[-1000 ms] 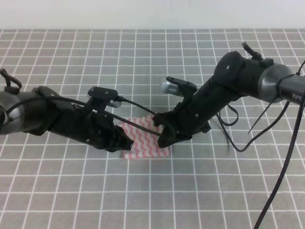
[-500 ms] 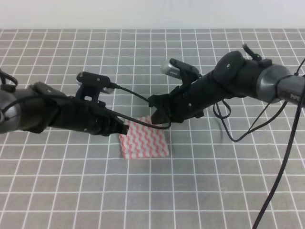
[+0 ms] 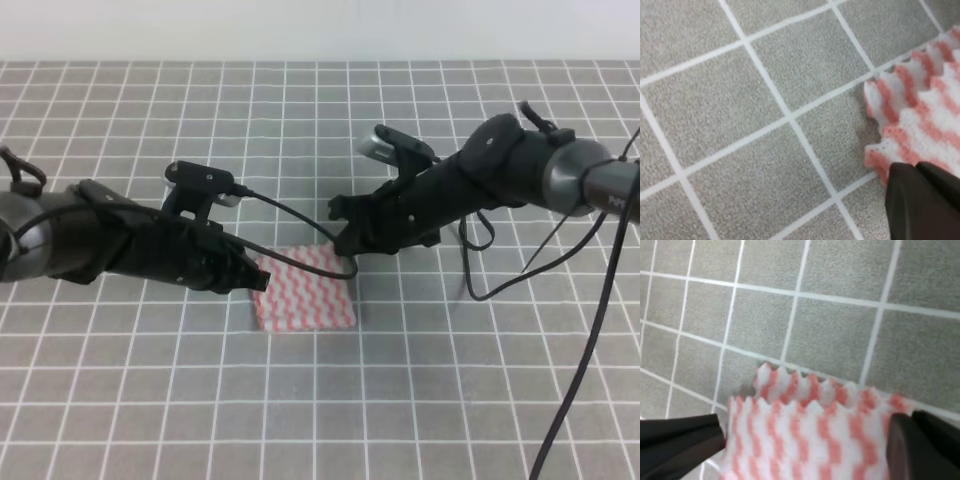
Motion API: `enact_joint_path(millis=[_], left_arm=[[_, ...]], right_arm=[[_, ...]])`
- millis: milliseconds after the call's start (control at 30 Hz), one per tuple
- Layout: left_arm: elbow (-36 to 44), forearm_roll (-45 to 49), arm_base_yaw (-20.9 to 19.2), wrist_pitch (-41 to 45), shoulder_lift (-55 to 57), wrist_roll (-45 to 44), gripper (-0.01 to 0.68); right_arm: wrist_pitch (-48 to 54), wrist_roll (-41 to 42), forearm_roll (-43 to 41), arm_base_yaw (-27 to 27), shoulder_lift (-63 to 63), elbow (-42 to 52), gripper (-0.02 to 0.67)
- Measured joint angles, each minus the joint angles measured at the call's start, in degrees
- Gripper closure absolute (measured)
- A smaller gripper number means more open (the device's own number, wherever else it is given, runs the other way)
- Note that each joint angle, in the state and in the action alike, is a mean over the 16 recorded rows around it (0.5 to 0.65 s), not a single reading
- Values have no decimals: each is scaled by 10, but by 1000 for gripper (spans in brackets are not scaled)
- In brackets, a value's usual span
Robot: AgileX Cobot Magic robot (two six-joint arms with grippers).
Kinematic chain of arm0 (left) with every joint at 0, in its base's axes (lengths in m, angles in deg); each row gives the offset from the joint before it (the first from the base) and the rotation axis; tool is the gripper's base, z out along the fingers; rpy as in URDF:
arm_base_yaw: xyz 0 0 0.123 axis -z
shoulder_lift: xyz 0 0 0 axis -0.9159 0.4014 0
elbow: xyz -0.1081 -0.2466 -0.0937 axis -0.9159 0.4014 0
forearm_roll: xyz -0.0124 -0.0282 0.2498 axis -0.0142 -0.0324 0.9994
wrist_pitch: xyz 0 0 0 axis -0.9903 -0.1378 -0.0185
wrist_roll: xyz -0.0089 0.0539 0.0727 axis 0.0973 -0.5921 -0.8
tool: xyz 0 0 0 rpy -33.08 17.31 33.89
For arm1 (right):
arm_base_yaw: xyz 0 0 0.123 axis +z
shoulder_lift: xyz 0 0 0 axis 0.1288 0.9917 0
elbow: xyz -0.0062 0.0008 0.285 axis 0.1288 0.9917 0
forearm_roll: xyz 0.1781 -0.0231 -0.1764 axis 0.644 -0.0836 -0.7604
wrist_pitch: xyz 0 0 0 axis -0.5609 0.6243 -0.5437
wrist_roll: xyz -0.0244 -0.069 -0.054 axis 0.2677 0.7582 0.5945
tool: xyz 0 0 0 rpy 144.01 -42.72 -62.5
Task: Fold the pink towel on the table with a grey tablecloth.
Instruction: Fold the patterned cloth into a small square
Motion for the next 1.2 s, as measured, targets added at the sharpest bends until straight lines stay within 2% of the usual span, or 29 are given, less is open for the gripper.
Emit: enact_joint_path(millis=[233, 500, 767, 1200], left_arm=[[10, -2, 0, -23, -57, -12, 677], [87, -32, 0, -89, -212, -19, 677], [226, -71, 0, -141, -442, -19, 676], [430, -84, 0, -164, -821, -15, 677]], right_arm=[[13, 8, -17, -8, -28, 1, 664], [-9, 17, -65, -10, -125, 58, 664], [-75, 18, -98, -10, -287, 199, 664], [-142, 23, -100, -10, -579, 436, 664]])
